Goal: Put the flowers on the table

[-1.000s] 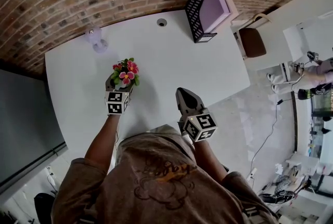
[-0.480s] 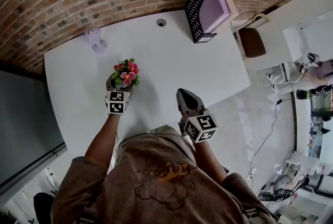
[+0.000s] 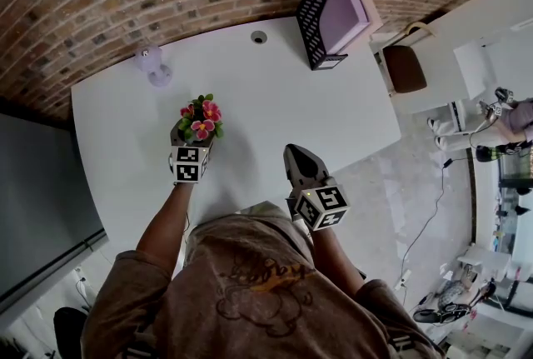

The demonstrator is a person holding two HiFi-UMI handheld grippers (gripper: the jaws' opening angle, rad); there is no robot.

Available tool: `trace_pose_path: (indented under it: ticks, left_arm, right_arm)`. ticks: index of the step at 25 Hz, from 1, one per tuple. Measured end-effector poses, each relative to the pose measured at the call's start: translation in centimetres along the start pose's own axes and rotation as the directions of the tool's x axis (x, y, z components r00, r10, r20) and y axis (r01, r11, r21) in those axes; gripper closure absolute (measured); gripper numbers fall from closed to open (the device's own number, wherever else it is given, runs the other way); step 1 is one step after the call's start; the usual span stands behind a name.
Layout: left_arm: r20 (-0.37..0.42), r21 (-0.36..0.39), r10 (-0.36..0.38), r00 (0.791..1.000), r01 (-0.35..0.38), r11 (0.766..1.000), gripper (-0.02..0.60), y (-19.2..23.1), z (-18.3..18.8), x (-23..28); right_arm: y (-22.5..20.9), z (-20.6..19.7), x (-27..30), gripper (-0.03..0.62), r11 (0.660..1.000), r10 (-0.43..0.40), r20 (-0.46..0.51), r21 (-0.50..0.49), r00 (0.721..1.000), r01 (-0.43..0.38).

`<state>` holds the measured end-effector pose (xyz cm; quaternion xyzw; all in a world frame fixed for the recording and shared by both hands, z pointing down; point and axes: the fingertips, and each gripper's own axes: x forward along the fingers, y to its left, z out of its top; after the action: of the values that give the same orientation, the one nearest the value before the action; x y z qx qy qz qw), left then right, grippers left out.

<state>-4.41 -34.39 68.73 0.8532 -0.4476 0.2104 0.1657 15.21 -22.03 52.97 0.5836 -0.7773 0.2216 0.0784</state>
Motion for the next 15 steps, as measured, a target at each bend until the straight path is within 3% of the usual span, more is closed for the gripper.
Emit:
trace_pose_path:
  ticks: [15]
  left_arm:
    - [-0.023,0.017,0.018,1.000,-0.017,1.000,0.218,-0.66,-0.24,-0.55]
  right_arm:
    - [0.21,-0.43,-0.48,0.591,1.000,0.013,-0.002,0.006,1.000,-0.013]
